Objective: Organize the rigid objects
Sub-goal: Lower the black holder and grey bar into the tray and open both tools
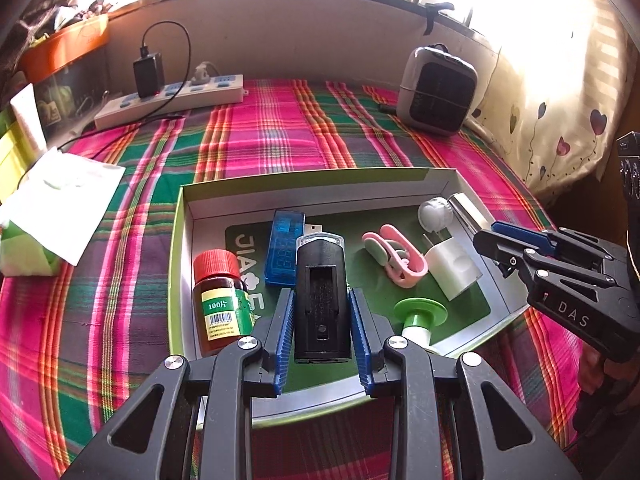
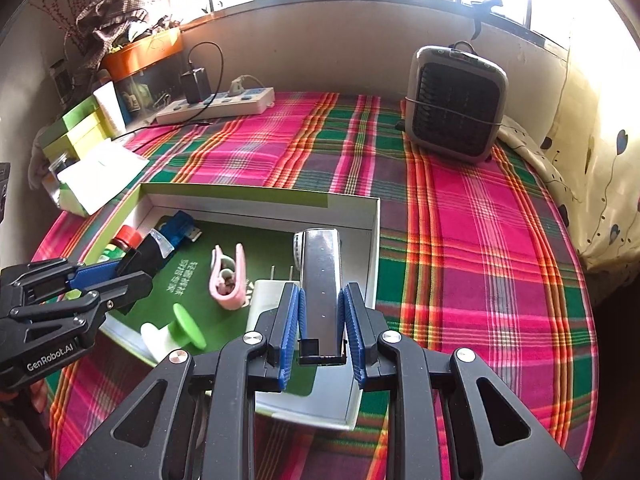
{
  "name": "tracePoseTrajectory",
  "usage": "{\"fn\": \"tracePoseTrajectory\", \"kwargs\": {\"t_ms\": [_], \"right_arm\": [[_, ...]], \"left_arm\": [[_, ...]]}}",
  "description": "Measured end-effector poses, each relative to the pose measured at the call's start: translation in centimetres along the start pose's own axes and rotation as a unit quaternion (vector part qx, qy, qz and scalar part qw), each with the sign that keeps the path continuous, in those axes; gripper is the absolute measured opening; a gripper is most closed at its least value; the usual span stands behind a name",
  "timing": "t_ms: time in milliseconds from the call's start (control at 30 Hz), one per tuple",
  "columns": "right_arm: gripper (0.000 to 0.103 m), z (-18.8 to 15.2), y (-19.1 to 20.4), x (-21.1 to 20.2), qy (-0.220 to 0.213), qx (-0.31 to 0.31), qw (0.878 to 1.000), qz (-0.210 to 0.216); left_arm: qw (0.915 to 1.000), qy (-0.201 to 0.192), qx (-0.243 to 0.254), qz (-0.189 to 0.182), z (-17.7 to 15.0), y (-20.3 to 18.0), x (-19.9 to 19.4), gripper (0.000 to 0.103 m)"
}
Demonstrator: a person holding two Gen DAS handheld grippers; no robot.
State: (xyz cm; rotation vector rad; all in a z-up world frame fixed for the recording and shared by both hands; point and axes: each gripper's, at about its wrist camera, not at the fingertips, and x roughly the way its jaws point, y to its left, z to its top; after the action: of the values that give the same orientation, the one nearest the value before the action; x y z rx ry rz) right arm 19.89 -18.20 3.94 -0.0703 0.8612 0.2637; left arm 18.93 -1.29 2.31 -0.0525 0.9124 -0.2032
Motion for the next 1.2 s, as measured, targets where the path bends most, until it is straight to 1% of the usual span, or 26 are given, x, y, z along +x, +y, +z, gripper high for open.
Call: {"fn": "tracePoseTrajectory", "kwargs": {"t_ms": [400,800,1200], "right_arm": [[0.024,0.6,-0.6,1.2,-0.003,0.004,1.0,-0.008],[0.024,0.4,-0.8,1.1,-0.015,0.013,1.0,-0.001],[0.024,0.3,-0.8,1.1,-0.017,0.015,1.0,0.003]], "left_arm": [[1.0,0.005,0.006,0.004,0.2,-0.2,1.0,0.026],[1.0,0.008,0.004,0.002,0.1,-0.2,1.4,0.026],[0.9999,0.01,0.003,0.002,0.0,-0.3,1.4,0.026]]}}
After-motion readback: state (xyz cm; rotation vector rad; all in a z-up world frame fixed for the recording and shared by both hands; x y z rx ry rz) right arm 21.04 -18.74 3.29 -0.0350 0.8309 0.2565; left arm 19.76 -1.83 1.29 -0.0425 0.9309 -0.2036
